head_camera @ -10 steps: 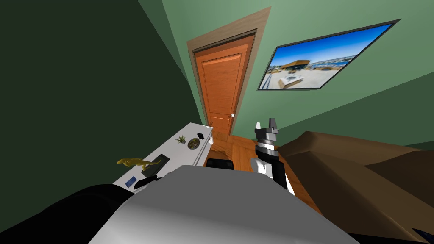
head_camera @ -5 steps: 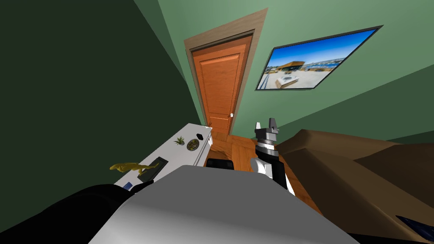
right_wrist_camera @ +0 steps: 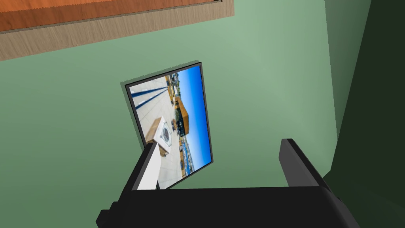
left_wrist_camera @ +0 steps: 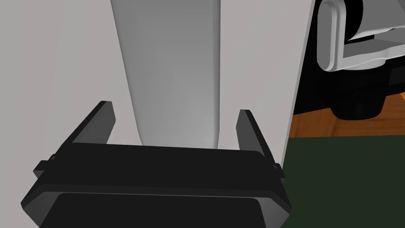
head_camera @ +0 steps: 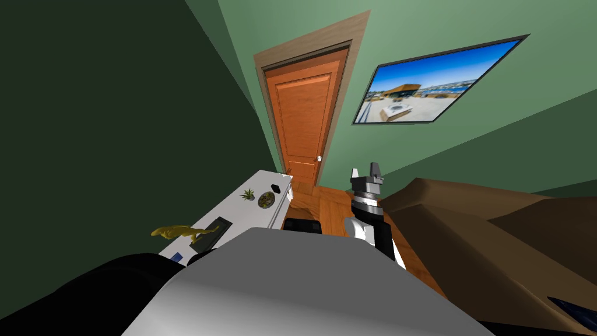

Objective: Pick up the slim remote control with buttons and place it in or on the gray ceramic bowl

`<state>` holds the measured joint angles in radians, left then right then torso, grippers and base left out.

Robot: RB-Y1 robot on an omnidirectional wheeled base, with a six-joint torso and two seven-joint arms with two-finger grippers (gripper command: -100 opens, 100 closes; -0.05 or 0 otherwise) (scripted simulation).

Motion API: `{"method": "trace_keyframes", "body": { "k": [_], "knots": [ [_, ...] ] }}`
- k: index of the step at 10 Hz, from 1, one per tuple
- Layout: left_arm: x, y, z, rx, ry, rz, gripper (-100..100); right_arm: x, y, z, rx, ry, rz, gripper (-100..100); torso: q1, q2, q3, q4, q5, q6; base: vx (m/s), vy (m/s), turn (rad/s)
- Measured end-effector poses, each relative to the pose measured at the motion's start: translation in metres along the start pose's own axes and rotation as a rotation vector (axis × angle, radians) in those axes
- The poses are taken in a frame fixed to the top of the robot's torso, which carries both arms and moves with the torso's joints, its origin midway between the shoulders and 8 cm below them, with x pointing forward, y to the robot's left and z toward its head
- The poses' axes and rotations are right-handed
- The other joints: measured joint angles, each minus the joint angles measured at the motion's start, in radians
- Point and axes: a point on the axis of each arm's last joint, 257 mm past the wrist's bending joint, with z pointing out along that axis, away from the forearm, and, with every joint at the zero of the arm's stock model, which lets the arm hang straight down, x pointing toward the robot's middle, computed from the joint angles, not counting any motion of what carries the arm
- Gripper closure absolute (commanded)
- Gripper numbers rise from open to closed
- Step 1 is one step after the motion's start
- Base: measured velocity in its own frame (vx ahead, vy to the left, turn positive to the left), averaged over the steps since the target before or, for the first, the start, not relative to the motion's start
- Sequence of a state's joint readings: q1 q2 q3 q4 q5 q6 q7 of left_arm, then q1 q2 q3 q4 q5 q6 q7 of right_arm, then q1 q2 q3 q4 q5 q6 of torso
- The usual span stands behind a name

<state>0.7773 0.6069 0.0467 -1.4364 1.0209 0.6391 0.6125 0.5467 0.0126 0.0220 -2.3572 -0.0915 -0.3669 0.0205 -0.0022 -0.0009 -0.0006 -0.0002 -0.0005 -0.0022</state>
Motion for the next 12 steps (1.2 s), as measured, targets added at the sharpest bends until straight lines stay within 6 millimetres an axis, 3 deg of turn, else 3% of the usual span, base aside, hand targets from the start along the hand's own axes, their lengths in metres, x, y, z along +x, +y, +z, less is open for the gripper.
{"method": "trace_keyframes", "body": {
  "k": [4,5,6,9,10,11,12],
  "knots": [
    [0.000,0.001,0.000,-0.002,0.000,-0.001,100,0.000,0.000,0.000,0.000,0.000,0.000,0,0.000,0.000,0.000,0.000,0.000,0.000,0.000,0.000,0.000],
    [0.000,0.001,0.000,-0.002,0.000,-0.001,0,0.000,0.000,0.000,0.000,0.000,0.000,0,0.000,0.000,0.000,0.000,0.000,0.000,0.000,0.000,0.000],
    [0.000,0.001,0.000,-0.002,0.000,-0.001,100,0.000,0.000,0.000,0.000,0.000,0.000,0,0.000,0.000,0.000,0.000,0.000,0.000,-0.015,-0.028,0.009],
    [-0.001,-0.013,-0.019,0.003,-0.002,0.003,100,0.000,0.000,0.000,0.000,0.000,0.000,0,-0.004,0.001,0.001,0.000,-0.002,0.000,-0.007,-0.037,0.009],
    [0.000,-0.013,-0.019,0.002,-0.002,0.002,0,0.000,0.000,0.000,0.000,0.000,0.000,0,-0.002,0.001,0.001,0.000,-0.001,0.000,0.000,0.000,0.000],
    [-0.001,-0.013,-0.019,0.002,-0.002,0.002,100,0.000,0.000,0.000,0.000,0.000,0.000,0,-0.001,0.001,0.000,0.000,-0.001,0.000,0.018,-0.134,0.024],
    [0.005,-0.029,-0.032,0.027,0.012,0.013,100,0.000,0.000,0.000,0.000,0.000,0.000,0,-0.009,-0.001,0.000,0.001,-0.003,0.001,-0.014,-0.214,0.026]
  ]
}}
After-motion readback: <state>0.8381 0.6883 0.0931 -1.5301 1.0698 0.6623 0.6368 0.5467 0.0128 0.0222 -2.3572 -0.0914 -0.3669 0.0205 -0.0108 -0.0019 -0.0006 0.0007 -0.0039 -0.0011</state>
